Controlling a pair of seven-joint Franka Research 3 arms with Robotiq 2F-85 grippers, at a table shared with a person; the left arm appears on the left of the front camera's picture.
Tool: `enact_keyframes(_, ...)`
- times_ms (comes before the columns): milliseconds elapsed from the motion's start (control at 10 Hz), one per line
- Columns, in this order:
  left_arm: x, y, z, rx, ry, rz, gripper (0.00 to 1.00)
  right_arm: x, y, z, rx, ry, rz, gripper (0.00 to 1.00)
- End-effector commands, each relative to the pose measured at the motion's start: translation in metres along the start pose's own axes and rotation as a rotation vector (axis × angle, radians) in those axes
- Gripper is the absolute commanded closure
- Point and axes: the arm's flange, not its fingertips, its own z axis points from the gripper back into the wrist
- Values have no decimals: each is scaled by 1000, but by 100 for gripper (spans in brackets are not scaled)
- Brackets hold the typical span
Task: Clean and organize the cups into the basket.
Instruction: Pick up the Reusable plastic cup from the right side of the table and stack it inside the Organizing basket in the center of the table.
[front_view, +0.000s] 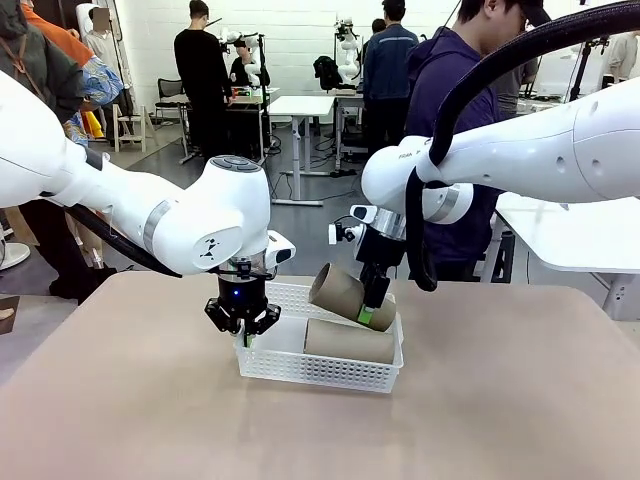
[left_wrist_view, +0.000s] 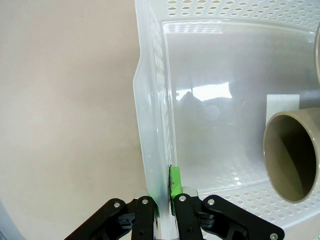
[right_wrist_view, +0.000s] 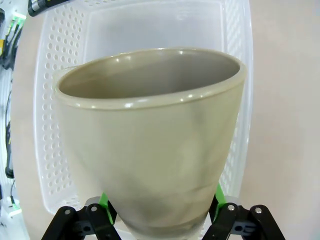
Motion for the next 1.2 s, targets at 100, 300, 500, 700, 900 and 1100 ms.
enact_keyframes(100, 0, -2, 0, 7, 4, -1, 100, -11, 6, 5, -15, -40, 32, 0)
enact_keyframes(300, 0, -2, 0, 7, 4, -1, 100, -15, 14, 15, -30, -88, 47, 0)
enact_keyframes(500, 0, -2, 0, 7, 4, -1, 100, -22, 36, 34, -22, -168, 102, 0)
enact_keyframes(700, 0, -2, 0, 7, 4, -1, 100, -56, 82, 78, -22, -296, 190, 0)
enact_keyframes(900, 0, -2, 0, 7, 4, -1, 100, -114, 129, 117, -19, -409, 273, 0)
enact_keyframes(1100, 0, -2, 0, 7, 4, -1, 100, -181, 156, 143, -27, -541, 335, 0)
